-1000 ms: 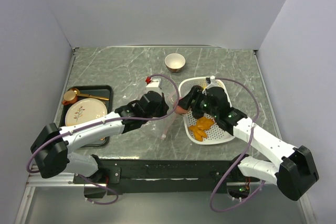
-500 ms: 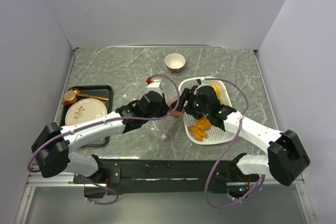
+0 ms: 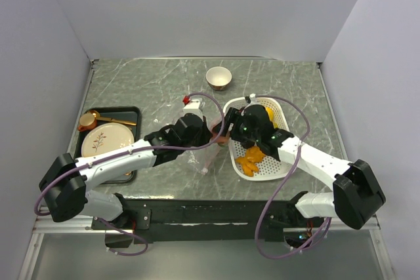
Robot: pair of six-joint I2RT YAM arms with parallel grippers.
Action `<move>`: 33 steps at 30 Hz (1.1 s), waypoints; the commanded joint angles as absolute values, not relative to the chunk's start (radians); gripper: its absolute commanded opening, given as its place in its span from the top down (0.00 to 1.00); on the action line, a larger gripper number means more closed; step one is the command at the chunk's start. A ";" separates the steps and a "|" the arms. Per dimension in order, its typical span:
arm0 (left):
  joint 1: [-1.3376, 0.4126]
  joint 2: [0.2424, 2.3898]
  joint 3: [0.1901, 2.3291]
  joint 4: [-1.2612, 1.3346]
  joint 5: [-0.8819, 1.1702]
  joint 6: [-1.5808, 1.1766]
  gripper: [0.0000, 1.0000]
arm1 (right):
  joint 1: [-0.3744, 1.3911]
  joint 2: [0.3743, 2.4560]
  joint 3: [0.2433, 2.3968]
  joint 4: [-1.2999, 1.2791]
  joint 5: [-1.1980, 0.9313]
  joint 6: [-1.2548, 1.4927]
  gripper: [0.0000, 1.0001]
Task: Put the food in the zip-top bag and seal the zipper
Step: Place the fake fruit in the zipper food storage bag.
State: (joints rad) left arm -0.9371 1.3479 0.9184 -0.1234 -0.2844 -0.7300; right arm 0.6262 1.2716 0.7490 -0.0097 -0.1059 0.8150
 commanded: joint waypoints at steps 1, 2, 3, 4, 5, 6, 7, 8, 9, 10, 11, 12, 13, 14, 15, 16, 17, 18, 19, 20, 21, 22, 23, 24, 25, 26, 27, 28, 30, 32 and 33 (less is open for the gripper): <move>-0.942 1.312 0.956 -0.089 -0.250 -0.749 0.99 | 0.640 1.256 0.808 0.031 -0.083 0.830 0.40; -0.942 1.305 0.953 -0.090 -0.255 -0.750 0.99 | 0.641 1.255 0.810 0.025 -0.077 0.825 0.33; -0.942 1.298 0.950 -0.094 -0.264 -0.750 0.99 | 0.638 1.252 0.816 0.017 -0.065 0.821 0.32; -0.943 1.293 0.948 -0.098 -0.268 -0.750 0.99 | 0.640 1.250 0.819 0.006 -0.061 0.818 0.32; -0.943 1.289 0.948 -0.101 -0.278 -0.749 0.99 | 0.641 1.247 0.824 0.006 -0.058 0.815 0.27; -0.942 1.282 0.951 -0.109 -0.281 -0.747 0.99 | 0.640 1.244 0.827 0.006 -0.055 0.812 0.23; -0.943 1.279 0.951 -0.110 -0.282 -0.747 0.99 | 0.638 1.244 0.825 0.006 -0.058 0.808 0.19; -0.943 1.278 0.951 -0.112 -0.294 -0.749 0.99 | 0.640 1.243 0.824 0.006 -0.061 0.805 0.16; -0.943 1.269 0.945 -0.112 -0.298 -0.755 0.99 | 0.640 1.235 0.819 0.011 -0.063 0.804 0.15; -0.943 1.263 0.939 -0.101 -0.299 -0.756 0.99 | 0.638 1.230 0.818 0.015 -0.061 0.805 0.13; -0.942 1.255 0.934 -0.097 -0.301 -0.756 0.99 | 0.640 1.226 0.816 0.014 -0.060 0.805 0.13; -0.943 1.250 0.933 -0.097 -0.302 -0.755 0.99 | 0.638 1.214 0.818 0.012 -0.057 0.804 0.11; -0.942 1.250 0.934 -0.106 -0.304 -0.753 0.99 | 0.640 1.210 0.818 0.006 -0.051 0.802 0.09; -0.943 1.252 0.937 -0.113 -0.308 -0.753 0.99 | 0.640 1.206 0.819 0.006 -0.048 0.801 0.08; -0.942 1.258 0.946 -0.120 -0.314 -0.752 0.99 | 0.638 1.195 0.822 0.006 -0.043 0.796 0.06; -0.943 1.259 0.948 -0.121 -0.314 -0.750 0.99 | 0.640 1.190 0.824 -0.024 -0.040 0.795 0.06; -0.942 1.262 0.948 -0.124 -0.314 -0.752 0.99 | 0.638 1.184 0.824 -0.032 -0.026 0.793 0.06; -0.943 1.264 0.950 -0.123 -0.314 -0.752 0.99 | 0.640 1.168 0.824 -0.040 -0.020 0.789 0.06; -0.942 1.266 0.950 -0.123 -0.314 -0.753 0.99 | 0.640 1.154 0.824 -0.061 -0.014 0.788 0.06; -0.943 1.264 0.951 -0.124 -0.316 -0.752 0.99 | 0.640 1.141 0.824 -0.069 -0.002 0.782 0.06; -0.942 1.264 0.953 -0.127 -0.319 -0.752 0.99 | 0.640 1.106 0.818 -0.081 0.015 0.779 0.06; -0.942 1.262 0.956 -0.132 -0.328 -0.752 0.99 | 0.638 1.089 0.810 -0.106 0.031 0.776 0.07; -0.943 1.261 0.956 -0.140 -0.331 -0.750 0.99 | 0.638 1.069 0.792 -0.112 0.052 0.770 0.07; -0.942 1.258 0.957 -0.144 -0.337 -0.750 0.99 | 0.640 1.037 0.778 -0.115 0.057 0.766 0.09; -0.943 1.256 0.957 -0.143 -0.344 -0.750 0.99 | 0.638 1.028 0.767 -0.124 0.055 0.764 0.18; -0.942 1.252 0.956 -0.143 -0.345 -0.750 0.99 | 0.638 1.019 0.759 -0.132 0.055 0.762 0.23; -0.942 1.247 0.957 -0.143 -0.348 -0.749 0.99 | 0.638 1.014 0.746 -0.133 0.042 0.765 0.27; -0.943 1.246 0.957 -0.143 -0.350 -0.750 0.99 | 0.640 1.014 0.735 -0.123 0.026 0.772 0.32; -0.942 1.243 0.960 -0.141 -0.353 -0.752 0.99 | 0.640 1.025 0.701 -0.095 -0.038 0.801 0.34; -0.942 1.241 0.960 -0.138 -0.351 -0.752 0.99 | 0.641 1.043 0.677 -0.046 -0.070 0.830 0.35; -0.942 1.239 0.962 -0.140 -0.351 -0.752 0.99 | 0.641 1.063 0.658 -0.032 -0.084 0.854 0.36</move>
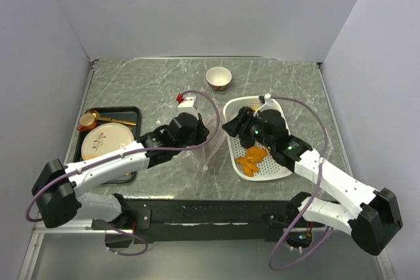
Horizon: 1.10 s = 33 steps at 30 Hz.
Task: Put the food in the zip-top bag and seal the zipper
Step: Place the fake fruit in the zipper food storage bag, then adjust the zipper food storage bag at the center of the board.
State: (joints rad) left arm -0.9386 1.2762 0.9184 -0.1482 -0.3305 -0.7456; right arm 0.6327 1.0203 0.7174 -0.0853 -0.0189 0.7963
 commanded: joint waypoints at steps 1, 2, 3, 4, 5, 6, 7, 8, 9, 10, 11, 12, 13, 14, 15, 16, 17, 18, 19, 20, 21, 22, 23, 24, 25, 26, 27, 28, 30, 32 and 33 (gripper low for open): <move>-0.942 1.239 0.963 -0.141 -0.353 -0.752 0.99 | 0.647 1.074 0.652 -0.017 -0.097 0.862 0.36; -0.942 1.239 0.965 -0.143 -0.353 -0.752 0.99 | 0.650 1.083 0.644 -0.014 -0.097 0.870 0.36; -0.943 1.238 0.965 -0.146 -0.354 -0.753 0.99 | 0.653 1.097 0.641 -0.009 -0.097 0.879 0.36; -0.943 1.238 0.963 -0.146 -0.354 -0.753 0.99 | 0.657 1.101 0.637 -0.003 -0.098 0.882 0.36; -0.943 1.233 0.962 -0.147 -0.354 -0.755 0.99 | 0.660 1.107 0.638 -0.003 -0.101 0.882 0.36; -0.943 1.232 0.959 -0.144 -0.354 -0.756 0.99 | 0.663 1.120 0.641 -0.003 -0.104 0.881 0.36; -0.943 1.230 0.956 -0.143 -0.354 -0.756 0.99 | 0.661 1.127 0.644 0.021 -0.106 0.879 0.36; -0.943 1.229 0.954 -0.140 -0.353 -0.756 0.99 | 0.664 1.137 0.655 0.021 -0.106 0.876 0.37; -0.943 1.230 0.954 -0.141 -0.353 -0.758 0.99 | 0.666 1.153 0.660 0.023 -0.106 0.873 0.39; -0.943 1.230 0.954 -0.143 -0.353 -0.756 0.99 | 0.666 1.164 0.667 0.026 -0.107 0.871 0.51; -0.942 1.232 0.957 -0.146 -0.353 -0.756 0.99 | 0.666 1.172 0.676 0.031 -0.116 0.870 0.57; -0.942 1.232 0.959 -0.150 -0.353 -0.755 0.99 | 0.667 1.187 0.680 0.034 -0.120 0.864 0.62; -0.942 1.232 0.962 -0.153 -0.356 -0.753 0.99 | 0.669 1.195 0.684 0.044 -0.124 0.865 0.72; -0.942 1.230 0.963 -0.155 -0.357 -0.753 0.99 | 0.667 1.201 0.695 0.049 -0.130 0.862 0.76; -0.942 1.229 0.966 -0.159 -0.356 -0.753 0.99 | 0.667 1.212 0.704 0.049 -0.135 0.859 0.81; -0.943 1.227 0.971 -0.163 -0.360 -0.752 0.99 | 0.669 1.216 0.713 0.040 -0.135 0.856 0.82; -0.943 1.224 0.982 -0.170 -0.364 -0.750 0.99 | 0.667 1.221 0.739 0.032 -0.135 0.850 0.82; -0.942 1.221 0.988 -0.182 -0.365 -0.746 0.99 | 0.667 1.229 0.753 0.025 -0.130 0.839 0.82; -0.943 1.216 0.992 -0.193 -0.368 -0.744 0.99 | 0.667 1.235 0.770 0.006 -0.126 0.833 0.82; -0.943 1.207 1.003 -0.201 -0.379 -0.738 0.99 | 0.667 1.242 0.805 -0.017 -0.121 0.819 0.82; -0.942 1.201 1.008 -0.207 -0.386 -0.736 0.99 | 0.669 1.247 0.825 -0.031 -0.117 0.812 0.82; -0.942 1.194 1.012 -0.221 -0.396 -0.732 0.99 | 0.667 1.250 0.842 -0.063 -0.103 0.804 0.82; -0.943 1.183 1.023 -0.224 -0.411 -0.721 0.99 | 0.667 1.253 0.883 -0.081 -0.091 0.787 0.82; -0.942 1.180 1.034 -0.236 -0.422 -0.719 0.99 | 0.667 1.253 0.900 -0.100 -0.081 0.779 0.82; -0.943 1.180 1.049 -0.267 -0.429 -0.719 0.99 | 0.667 1.250 0.917 -0.133 -0.060 0.775 0.82; -0.943 1.181 1.083 -0.290 -0.454 -0.732 0.99 | 0.667 1.255 0.952 -0.153 -0.051 0.758 0.81; -0.942 1.184 1.100 -0.313 -0.462 -0.739 0.99 | 0.669 1.262 0.975 -0.175 -0.049 0.749 0.81; -0.943 1.187 1.115 -0.349 -0.463 -0.745 0.99 | 0.667 1.275 1.003 -0.242 -0.041 0.736 0.81; -0.943 1.198 1.155 -0.373 -0.431 -0.758 0.99 | 0.667 1.316 1.083 -0.326 -0.049 0.695 0.81; -0.943 1.210 1.178 -0.397 -0.405 -0.771 0.99 | 0.669 1.347 1.144 -0.362 -0.109 0.649 0.81; -0.949 1.212 1.180 -0.411 -0.405 -0.787 0.99 | 0.667 1.354 1.161 -0.373 -0.135 0.632 0.81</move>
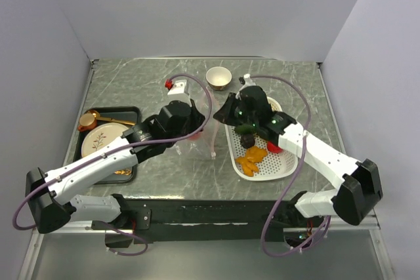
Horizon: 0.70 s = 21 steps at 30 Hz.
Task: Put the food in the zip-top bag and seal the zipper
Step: Adjust the zipper food storage bag at the center of the board.
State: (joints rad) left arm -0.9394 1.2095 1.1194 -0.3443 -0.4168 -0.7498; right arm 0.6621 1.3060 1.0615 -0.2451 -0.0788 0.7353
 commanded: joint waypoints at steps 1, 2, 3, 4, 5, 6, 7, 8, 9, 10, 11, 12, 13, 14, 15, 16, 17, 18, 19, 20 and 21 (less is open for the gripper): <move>-0.953 1.210 1.174 -0.420 -0.410 -0.804 0.99 | 0.667 1.359 1.187 -0.396 -0.155 0.615 0.80; -0.954 1.200 1.164 -0.420 -0.408 -0.827 0.99 | 0.667 1.361 1.195 -0.399 -0.196 0.586 0.80; -0.960 1.192 1.157 -0.429 -0.413 -0.844 0.99 | 0.667 1.358 1.201 -0.411 -0.212 0.577 0.80; -0.963 1.186 1.149 -0.439 -0.417 -0.863 0.99 | 0.669 1.355 1.216 -0.423 -0.213 0.569 0.80; -0.966 1.168 1.154 -0.469 -0.422 -0.885 0.99 | 0.666 1.341 1.224 -0.437 -0.207 0.557 0.80; -0.977 1.161 1.161 -0.489 -0.454 -0.896 0.99 | 0.666 1.335 1.230 -0.454 -0.210 0.549 0.80; -0.982 1.149 1.186 -0.512 -0.468 -0.911 0.99 | 0.664 1.327 1.238 -0.459 -0.213 0.529 0.80; -0.985 1.147 1.202 -0.537 -0.478 -0.913 0.99 | 0.661 1.328 1.244 -0.463 -0.221 0.522 0.79; -0.986 1.149 1.224 -0.599 -0.494 -0.917 0.99 | 0.660 1.335 1.250 -0.480 -0.242 0.512 0.79; -0.985 1.158 1.270 -0.633 -0.524 -0.929 0.99 | 0.655 1.360 1.270 -0.494 -0.250 0.494 0.79; -0.986 1.164 1.290 -0.661 -0.541 -0.936 0.99 | 0.652 1.382 1.284 -0.512 -0.256 0.486 0.79; -0.985 1.169 1.308 -0.713 -0.555 -0.946 0.99 | 0.649 1.403 1.298 -0.549 -0.258 0.477 0.79; -0.985 1.184 1.331 -0.730 -0.569 -0.962 0.99 | 0.647 1.449 1.321 -0.566 -0.252 0.457 0.79; -0.985 1.195 1.350 -0.758 -0.575 -0.977 0.99 | 0.644 1.471 1.334 -0.584 -0.239 0.454 0.80; -0.985 1.206 1.368 -0.793 -0.568 -0.991 0.99 | 0.635 1.491 1.350 -0.628 -0.203 0.456 0.81; -0.986 1.222 1.394 -0.799 -0.552 -0.999 0.99 | 0.632 1.500 1.357 -0.632 -0.202 0.454 0.81; -0.985 1.232 1.416 -0.810 -0.520 -1.005 0.99 | 0.624 1.496 1.353 -0.624 -0.215 0.451 0.81; -0.991 1.242 1.439 -0.818 -0.505 -1.002 0.99 | 0.617 1.488 1.347 -0.597 -0.239 0.451 0.81; -0.994 1.258 1.484 -0.818 -0.497 -0.983 0.99 | 0.601 1.468 1.335 -0.577 -0.282 0.457 0.80; -0.997 1.268 1.503 -0.816 -0.500 -0.970 0.99 | 0.595 1.459 1.330 -0.559 -0.305 0.462 0.80; -0.996 1.278 1.518 -0.810 -0.509 -0.951 0.99 | 0.588 1.454 1.327 -0.531 -0.317 0.466 0.80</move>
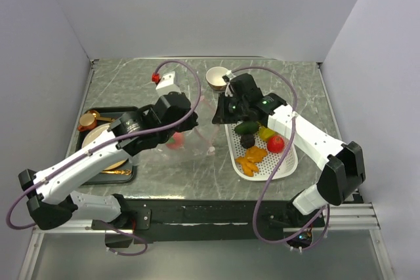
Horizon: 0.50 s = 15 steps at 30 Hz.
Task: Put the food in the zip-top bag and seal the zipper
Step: Adjust the zipper food storage bag at the center of the board.
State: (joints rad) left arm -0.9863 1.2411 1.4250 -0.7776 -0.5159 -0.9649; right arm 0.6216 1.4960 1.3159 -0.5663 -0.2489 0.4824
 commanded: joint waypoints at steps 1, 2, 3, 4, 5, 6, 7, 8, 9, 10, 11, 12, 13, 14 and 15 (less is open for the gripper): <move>-0.996 1.311 1.549 -0.825 -0.520 -0.921 0.99 | 0.577 1.457 1.330 -0.525 -0.336 0.472 0.79; -0.988 1.334 1.572 -0.851 -0.547 -0.914 0.99 | 0.569 1.468 1.339 -0.525 -0.342 0.472 0.79; -0.985 1.354 1.601 -0.867 -0.554 -0.910 0.99 | 0.563 1.485 1.350 -0.550 -0.345 0.469 0.79; -0.980 1.389 1.606 -0.885 -0.554 -0.904 0.99 | 0.552 1.529 1.383 -0.578 -0.345 0.456 0.79; -0.971 1.402 1.606 -0.887 -0.551 -0.907 0.99 | 0.549 1.555 1.400 -0.606 -0.342 0.445 0.78; -0.969 1.405 1.573 -0.878 -0.543 -0.910 0.99 | 0.548 1.578 1.425 -0.648 -0.339 0.431 0.78; -0.963 1.399 1.545 -0.855 -0.532 -0.910 0.99 | 0.548 1.615 1.428 -0.663 -0.328 0.410 0.76; -0.951 1.393 1.516 -0.809 -0.520 -0.911 0.99 | 0.546 1.629 1.424 -0.664 -0.313 0.405 0.76; -0.940 1.384 1.455 -0.783 -0.487 -0.910 0.99 | 0.548 1.641 1.410 -0.663 -0.307 0.403 0.76; -0.928 1.361 1.422 -0.760 -0.474 -0.911 0.99 | 0.548 1.655 1.401 -0.657 -0.304 0.406 0.76; -0.905 1.348 1.390 -0.732 -0.459 -0.908 0.99 | 0.546 1.657 1.387 -0.647 -0.308 0.410 0.76; -0.890 1.335 1.343 -0.680 -0.442 -0.899 0.99 | 0.546 1.655 1.359 -0.617 -0.328 0.413 0.76; -0.875 1.316 1.326 -0.669 -0.413 -0.887 0.99 | 0.546 1.651 1.348 -0.605 -0.331 0.425 0.76; -0.847 1.310 1.307 -0.648 -0.400 -0.876 0.99 | 0.546 1.648 1.339 -0.594 -0.331 0.434 0.76; -0.835 1.304 1.281 -0.623 -0.388 -0.862 0.99 | 0.546 1.646 1.329 -0.577 -0.330 0.439 0.76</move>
State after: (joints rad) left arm -0.8925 1.3781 1.3369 -0.7567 -0.4599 -0.9161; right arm 0.5510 1.6684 1.3556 -0.6151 -0.3161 0.4362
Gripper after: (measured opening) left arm 0.023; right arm 0.241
